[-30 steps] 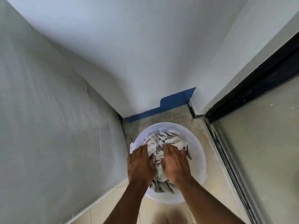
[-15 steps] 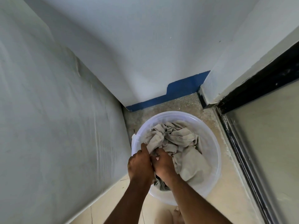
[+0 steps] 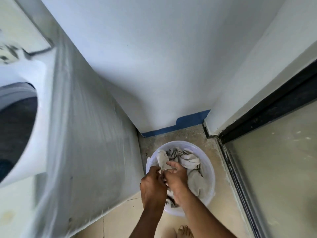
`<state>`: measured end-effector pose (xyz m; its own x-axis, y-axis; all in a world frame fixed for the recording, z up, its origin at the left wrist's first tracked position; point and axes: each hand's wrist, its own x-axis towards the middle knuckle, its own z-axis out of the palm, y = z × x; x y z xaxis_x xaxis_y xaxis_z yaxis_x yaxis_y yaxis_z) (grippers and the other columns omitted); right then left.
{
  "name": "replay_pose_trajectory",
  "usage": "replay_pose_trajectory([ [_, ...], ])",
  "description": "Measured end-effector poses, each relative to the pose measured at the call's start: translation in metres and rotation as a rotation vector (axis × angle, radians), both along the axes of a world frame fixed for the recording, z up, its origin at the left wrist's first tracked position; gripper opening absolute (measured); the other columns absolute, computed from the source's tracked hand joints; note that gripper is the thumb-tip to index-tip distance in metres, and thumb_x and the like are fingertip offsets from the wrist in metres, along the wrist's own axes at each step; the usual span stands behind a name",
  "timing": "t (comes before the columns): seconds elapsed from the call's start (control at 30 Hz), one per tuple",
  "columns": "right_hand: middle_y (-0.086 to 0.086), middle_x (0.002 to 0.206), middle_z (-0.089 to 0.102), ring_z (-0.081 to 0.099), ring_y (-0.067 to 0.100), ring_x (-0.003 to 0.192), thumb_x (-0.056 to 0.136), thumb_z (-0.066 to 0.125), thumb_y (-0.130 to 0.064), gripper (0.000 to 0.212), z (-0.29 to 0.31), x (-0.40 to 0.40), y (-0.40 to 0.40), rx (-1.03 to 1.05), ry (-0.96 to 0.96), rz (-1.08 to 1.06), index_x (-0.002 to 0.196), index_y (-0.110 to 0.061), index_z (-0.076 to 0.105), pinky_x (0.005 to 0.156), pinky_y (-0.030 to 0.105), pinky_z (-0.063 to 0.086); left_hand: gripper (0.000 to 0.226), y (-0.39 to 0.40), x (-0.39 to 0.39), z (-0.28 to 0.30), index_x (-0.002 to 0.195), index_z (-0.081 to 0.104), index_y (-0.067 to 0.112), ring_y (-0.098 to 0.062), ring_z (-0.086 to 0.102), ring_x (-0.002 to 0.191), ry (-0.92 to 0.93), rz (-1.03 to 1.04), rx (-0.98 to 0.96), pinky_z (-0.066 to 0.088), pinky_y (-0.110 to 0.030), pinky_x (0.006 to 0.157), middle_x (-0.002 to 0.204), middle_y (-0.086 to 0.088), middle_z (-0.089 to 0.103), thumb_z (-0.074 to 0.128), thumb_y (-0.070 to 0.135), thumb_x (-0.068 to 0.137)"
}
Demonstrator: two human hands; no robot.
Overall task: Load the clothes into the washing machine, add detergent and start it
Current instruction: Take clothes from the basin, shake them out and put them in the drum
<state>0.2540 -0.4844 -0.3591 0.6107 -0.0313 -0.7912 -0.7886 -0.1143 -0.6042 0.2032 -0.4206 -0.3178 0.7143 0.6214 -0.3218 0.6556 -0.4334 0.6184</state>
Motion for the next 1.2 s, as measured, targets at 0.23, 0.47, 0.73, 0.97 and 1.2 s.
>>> replay_pose_trajectory([
  [0.23,0.006,0.092,0.079,0.077,0.026,0.083,0.09,0.066,0.003,0.028,0.129,0.011,-0.004,0.004,-0.119,0.024,0.103,-0.02,0.076,0.074,0.039,0.065,0.027,-0.009,0.005,0.117,0.106,0.073,0.024,-0.022,0.07,0.076,-0.135,0.114,-0.105,0.056,-0.031,0.067,0.082,0.003,0.077,0.062,0.004,0.092],
  [0.47,0.003,0.093,0.081,0.079,0.019,0.087,0.093,0.068,0.0,0.026,0.238,0.01,-0.019,0.066,-0.267,0.106,0.103,-0.021,0.08,0.083,0.038,0.065,0.026,-0.018,-0.005,0.219,0.106,0.074,0.024,0.001,0.07,0.078,-0.303,0.213,-0.224,0.051,-0.006,0.067,0.084,0.011,0.075,0.07,0.003,0.092],
  [0.73,-0.008,0.09,0.08,0.076,0.004,0.083,0.087,0.078,-0.003,0.023,0.352,0.004,-0.036,-0.04,-0.577,0.334,0.097,-0.023,0.084,0.076,0.024,0.062,0.027,-0.015,-0.028,0.306,0.114,0.075,0.023,-0.006,0.073,0.083,-0.445,0.123,-0.311,0.061,-0.022,0.078,0.086,0.007,0.077,0.075,0.007,0.092],
  [0.97,-0.01,0.096,0.08,0.074,0.002,0.086,0.087,0.077,-0.006,0.021,0.435,0.0,-0.042,-0.096,-0.805,0.457,0.098,-0.022,0.084,0.081,0.02,0.061,0.027,-0.017,-0.037,0.358,0.116,0.074,0.023,-0.002,0.072,0.085,-0.483,-0.063,-0.23,0.062,-0.029,0.079,0.088,0.013,0.076,0.078,0.014,0.09],
  [1.2,-0.009,0.1,0.08,0.072,0.001,0.094,0.09,0.071,0.001,0.028,0.521,-0.002,-0.041,0.061,-0.95,0.427,0.097,-0.021,0.085,0.088,0.018,0.056,0.01,-0.012,-0.034,0.4,0.098,0.074,0.029,0.0,0.068,0.077,-0.507,-0.097,-0.082,0.06,-0.033,0.07,0.081,0.015,0.073,0.073,0.02,0.093],
])
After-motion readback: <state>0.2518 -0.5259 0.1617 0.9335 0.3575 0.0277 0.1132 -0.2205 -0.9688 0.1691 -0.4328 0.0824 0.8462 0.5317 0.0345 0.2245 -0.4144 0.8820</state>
